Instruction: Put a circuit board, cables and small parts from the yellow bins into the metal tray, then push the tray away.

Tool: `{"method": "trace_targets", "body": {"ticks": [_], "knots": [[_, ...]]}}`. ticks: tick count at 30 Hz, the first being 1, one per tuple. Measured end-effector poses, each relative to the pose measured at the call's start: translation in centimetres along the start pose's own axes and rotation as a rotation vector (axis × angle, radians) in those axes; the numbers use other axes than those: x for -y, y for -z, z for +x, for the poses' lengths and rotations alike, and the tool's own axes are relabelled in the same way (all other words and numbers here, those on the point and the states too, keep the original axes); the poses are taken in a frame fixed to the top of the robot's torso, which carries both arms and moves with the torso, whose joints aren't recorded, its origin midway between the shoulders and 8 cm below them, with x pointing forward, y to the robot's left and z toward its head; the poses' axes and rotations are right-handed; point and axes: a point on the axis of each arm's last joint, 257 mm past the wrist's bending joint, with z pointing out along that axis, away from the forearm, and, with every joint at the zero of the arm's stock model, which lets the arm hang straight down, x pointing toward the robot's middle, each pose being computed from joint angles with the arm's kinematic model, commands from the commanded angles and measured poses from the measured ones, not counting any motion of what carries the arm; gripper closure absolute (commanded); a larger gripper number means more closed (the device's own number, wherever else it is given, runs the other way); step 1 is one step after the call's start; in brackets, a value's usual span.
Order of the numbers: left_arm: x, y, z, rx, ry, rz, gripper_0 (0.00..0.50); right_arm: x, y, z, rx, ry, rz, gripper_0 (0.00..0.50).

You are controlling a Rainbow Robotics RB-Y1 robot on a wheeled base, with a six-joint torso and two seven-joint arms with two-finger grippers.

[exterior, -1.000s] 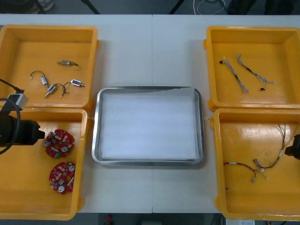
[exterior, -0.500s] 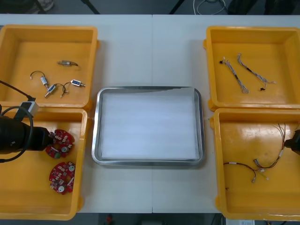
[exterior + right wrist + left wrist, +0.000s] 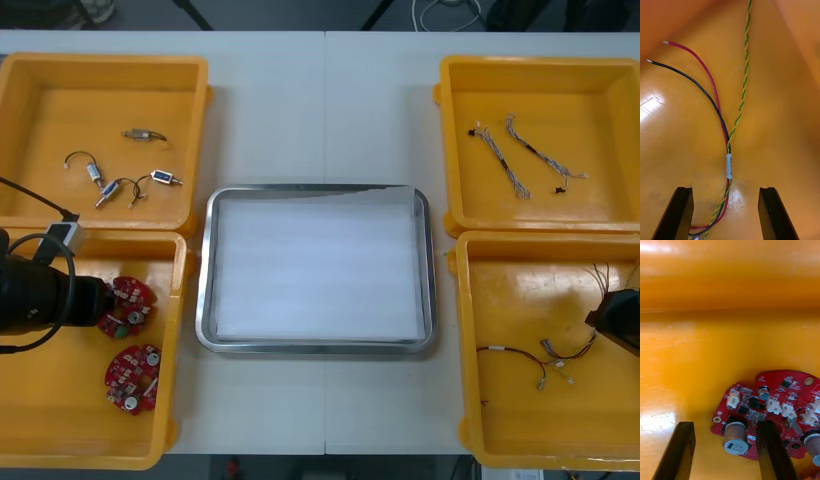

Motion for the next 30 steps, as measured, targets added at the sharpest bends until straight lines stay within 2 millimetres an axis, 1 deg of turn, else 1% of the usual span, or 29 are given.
{"method": "trace_targets", "body": {"ticks": [1,2,6,14,18,21,24,25,26,27,28,30], "knots": [[0.0,0.0,0.0,0.002,0.0,0.0,0.479,0.0,-0.4,0.2,-0.002,0.001,0.0,0.0],[0.0,0.0,0.0,0.004,0.001,0.0,0.5,0.1,-0.7,0.4,-0.006,0.002,0.003,0.0],[-0.1,0.0,-0.2,0.012,-0.001,-0.004,0.5,0.4,-1.7,1.0,-0.021,-0.002,0.009,0.0],[-0.2,0.0,-0.3,0.015,-0.001,-0.005,0.5,1.0,-2.5,1.7,-0.044,-0.012,0.021,0.0],[-0.1,0.0,-0.4,0.017,-0.003,-0.005,0.5,1.1,-2.8,1.8,-0.043,-0.016,0.02,0.0],[0.1,0.3,-0.4,0.015,-0.01,-0.005,0.5,1.2,-3.0,1.6,-0.038,-0.022,0.016,0.0],[-0.1,1.1,0.2,-0.016,-0.017,-0.018,0.5,1.2,-3.1,1.5,-0.035,-0.024,0.015,0.0],[-0.2,1.6,0.4,-0.029,-0.02,-0.025,0.5,1.2,-3.1,1.5,-0.035,-0.024,0.015,0.062],[-0.4,2.1,0.4,-0.034,-0.02,-0.031,0.5,1.2,-3.1,1.4,-0.035,-0.024,0.015,0.167],[-0.5,2.7,0.3,-0.037,-0.021,-0.038,0.5,1.1,-3.1,1.4,-0.034,-0.024,0.014,0.407],[-0.7,3.3,0.2,-0.038,-0.022,-0.044,0.5,1.1,-3.1,1.3,-0.033,-0.024,0.013,0.498],[-1.1,4.4,-0.1,-0.038,-0.02,-0.057,0.5,1.0,-3.1,1.2,-0.029,-0.024,0.011,0.5]]}}
